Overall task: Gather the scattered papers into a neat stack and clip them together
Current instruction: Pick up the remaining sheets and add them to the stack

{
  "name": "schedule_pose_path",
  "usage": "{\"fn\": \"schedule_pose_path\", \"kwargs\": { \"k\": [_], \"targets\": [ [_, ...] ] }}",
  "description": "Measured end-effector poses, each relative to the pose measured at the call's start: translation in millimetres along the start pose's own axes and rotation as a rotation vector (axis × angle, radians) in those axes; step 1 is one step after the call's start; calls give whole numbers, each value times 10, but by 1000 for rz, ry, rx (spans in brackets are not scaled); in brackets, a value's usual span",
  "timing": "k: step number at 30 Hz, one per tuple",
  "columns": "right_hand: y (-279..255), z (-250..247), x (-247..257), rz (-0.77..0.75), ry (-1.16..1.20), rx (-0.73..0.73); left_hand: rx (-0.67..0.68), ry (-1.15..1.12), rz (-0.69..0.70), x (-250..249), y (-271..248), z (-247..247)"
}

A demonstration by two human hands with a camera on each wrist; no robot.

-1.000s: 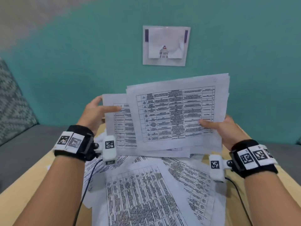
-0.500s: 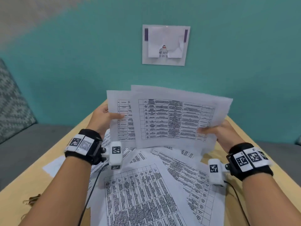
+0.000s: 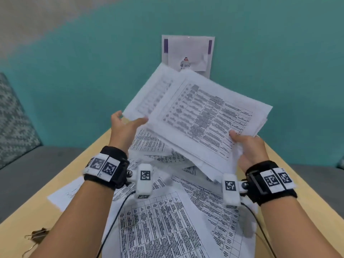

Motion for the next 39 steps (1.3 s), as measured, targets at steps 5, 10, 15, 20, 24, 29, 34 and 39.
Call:
{"fn": "schedule_pose_path", "kwargs": {
  "k": [5,10,15,20,24,29,34,39],
  "targets": [
    [-94,266,-132,112,150,-22,138,-301,-286,-36,-209,186],
    [-330,576,-242,126,266,52,237,-536,-210,-96,-320,354],
    [-476,703,-255,129,280,192,-89,-414,82,-208,-310,278],
    [-341,488,-52,4,239,109,-129,-294,220,-341,-216,42],
    [-218,273,105,-132,126,-13,-59,-218,248,-407,-149,-78],
    [-203,241,217,-60,-86,276,182,-116,149,-334,-217,67],
    [-318,323,304,-193,-252,302,251,-46,144,-216,-283,236],
    [-402,472,282,-429,-353,136,210,-43,212,-229,-406,382]
  ]
}}
Point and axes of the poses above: each hand's wrist, its own y-axis towards the middle knuckle, its own z-axis out of the palm, x = y × z, the point moved 2 cm from there along y, towards the middle knuckle
